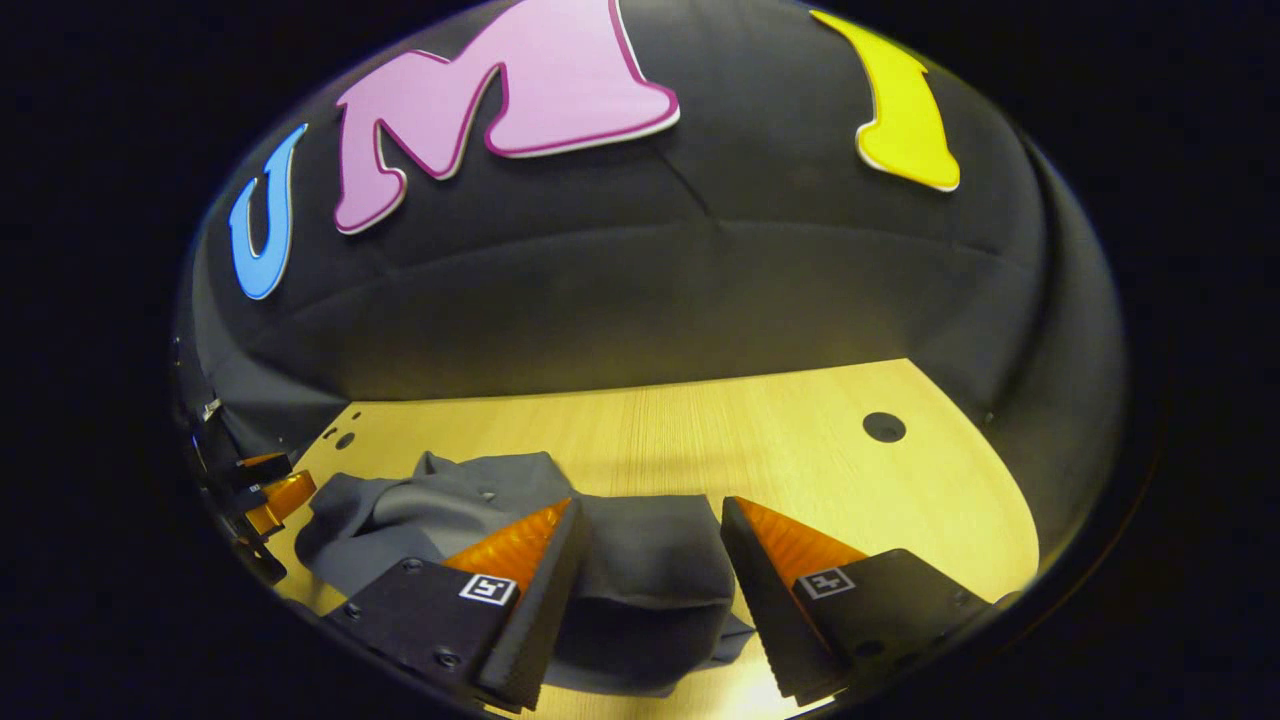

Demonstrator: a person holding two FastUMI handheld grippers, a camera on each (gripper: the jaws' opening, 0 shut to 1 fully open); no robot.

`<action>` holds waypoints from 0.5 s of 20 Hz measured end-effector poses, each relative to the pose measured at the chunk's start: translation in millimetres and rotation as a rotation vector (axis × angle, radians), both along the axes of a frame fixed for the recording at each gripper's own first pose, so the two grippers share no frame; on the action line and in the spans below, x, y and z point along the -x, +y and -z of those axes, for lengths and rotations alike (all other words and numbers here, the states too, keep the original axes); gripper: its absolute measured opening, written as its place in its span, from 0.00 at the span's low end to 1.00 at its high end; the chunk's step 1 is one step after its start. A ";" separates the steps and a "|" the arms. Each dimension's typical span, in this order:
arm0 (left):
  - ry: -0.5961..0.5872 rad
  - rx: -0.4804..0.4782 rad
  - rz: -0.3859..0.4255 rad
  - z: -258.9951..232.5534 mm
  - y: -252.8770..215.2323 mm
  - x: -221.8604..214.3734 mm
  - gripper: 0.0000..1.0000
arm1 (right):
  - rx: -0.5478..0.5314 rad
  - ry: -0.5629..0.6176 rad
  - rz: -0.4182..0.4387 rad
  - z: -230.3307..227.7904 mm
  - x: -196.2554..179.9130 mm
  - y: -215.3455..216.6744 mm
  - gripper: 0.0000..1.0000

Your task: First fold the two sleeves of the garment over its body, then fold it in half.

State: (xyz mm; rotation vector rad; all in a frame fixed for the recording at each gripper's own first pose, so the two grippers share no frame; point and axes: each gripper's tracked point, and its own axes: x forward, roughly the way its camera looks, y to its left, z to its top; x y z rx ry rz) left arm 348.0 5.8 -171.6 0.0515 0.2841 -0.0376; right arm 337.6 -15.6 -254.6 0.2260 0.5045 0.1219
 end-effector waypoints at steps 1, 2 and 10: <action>-0.025 0.006 0.002 -14.1 -2.3 8.9 0.96 | -0.001 -0.010 -0.001 -11.1 8.0 -1.4 0.86; -0.046 0.013 0.003 -26.3 -3.7 18.5 0.96 | -0.010 -0.021 -0.001 -22.3 16.2 -1.5 0.87; -0.084 0.096 -0.016 -70.6 -6.3 123.9 0.96 | -0.031 -0.129 -0.110 -103.4 98.8 24.3 0.87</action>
